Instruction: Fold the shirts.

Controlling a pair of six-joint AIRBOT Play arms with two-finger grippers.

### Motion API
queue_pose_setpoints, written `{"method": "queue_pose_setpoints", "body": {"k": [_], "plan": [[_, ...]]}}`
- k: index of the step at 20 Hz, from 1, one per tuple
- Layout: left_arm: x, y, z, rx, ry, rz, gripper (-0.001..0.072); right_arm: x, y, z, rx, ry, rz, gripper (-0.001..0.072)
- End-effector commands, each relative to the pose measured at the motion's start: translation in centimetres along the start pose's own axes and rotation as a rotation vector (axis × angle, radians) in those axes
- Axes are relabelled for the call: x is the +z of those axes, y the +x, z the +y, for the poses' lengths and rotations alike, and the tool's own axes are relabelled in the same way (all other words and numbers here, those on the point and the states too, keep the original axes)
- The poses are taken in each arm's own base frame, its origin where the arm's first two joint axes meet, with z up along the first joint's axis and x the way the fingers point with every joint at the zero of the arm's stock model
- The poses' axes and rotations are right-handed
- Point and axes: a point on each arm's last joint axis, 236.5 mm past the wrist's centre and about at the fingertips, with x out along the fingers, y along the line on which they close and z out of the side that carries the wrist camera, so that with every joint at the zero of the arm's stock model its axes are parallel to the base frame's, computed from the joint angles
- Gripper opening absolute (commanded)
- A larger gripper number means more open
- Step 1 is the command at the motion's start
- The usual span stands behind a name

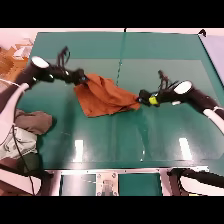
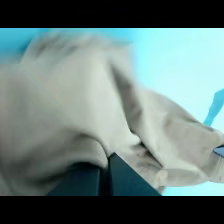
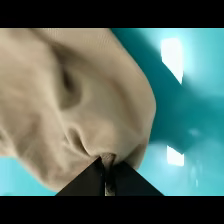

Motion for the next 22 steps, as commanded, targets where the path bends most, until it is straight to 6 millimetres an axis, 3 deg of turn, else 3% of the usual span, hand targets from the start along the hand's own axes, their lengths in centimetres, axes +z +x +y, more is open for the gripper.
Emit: {"method": "queue_pose_setpoints", "body": {"k": [1,4,6,7,9,11,13,14,17,19,20,22], "plan": [[5.0,-8.1,-6.5,0.036,0.187,-0.098,0.0025,4.9,-7.8,4.6,0.072,-0.125,-0.135,0.0013],[8.9,-18.7,-16.7,0.028,0.402,-0.337,0.0025,9.3,-20.2,10.1,0.12,-0.257,-0.409,0.0013],[9.1,-26.5,-24.1,0.006,0.544,-0.514,0.0025,9.6,-28.9,13.8,0.132,-0.353,-0.592,0.0014],[8.4,-30.2,-27.4,-0.004,0.601,-0.591,0.0025,9.0,-32.9,15.7,0.131,-0.421,-0.683,0.0013],[6.0,-35.7,-32.0,-0.018,0.684,-0.71,0.0025,6.5,-39.0,18.9,0.131,-0.523,-0.825,0.0014],[3.6,-39.0,-34.0,0.009,0.737,-0.769,0.0025,3.0,-43.0,21.3,0.128,-0.631,-0.926,0.0014],[1.8,-40.1,-34.4,0.024,0.732,-0.761,0.0026,0.3,-44.7,22.4,0.134,-0.672,-0.963,0.0014],[1.2,-39.6,-34.0,0.028,0.716,-0.725,0.0026,-0.7,-44.9,22.6,0.134,-0.686,-0.961,0.0015],[-0.4,-35.7,-30.8,0.032,0.608,-0.542,0.0026,-1.7,-43.2,21.8,0.12,-0.689,-0.877,0.0015],[-1.4,-31.6,-26.8,0.046,0.515,-0.389,0.0026,-0.4,-40.2,20.0,0.119,-0.639,-0.791,0.0015],[-2.1,-29.3,-24.6,0.053,0.463,-0.309,0.0026,0.6,-37.7,18.6,0.119,-0.599,-0.726,0.0015],[-4.0,-24.0,-19.2,0.066,0.331,-0.148,0.0027,1.9,-30.6,15.2,0.124,-0.52,-0.542,0.0015]]}}
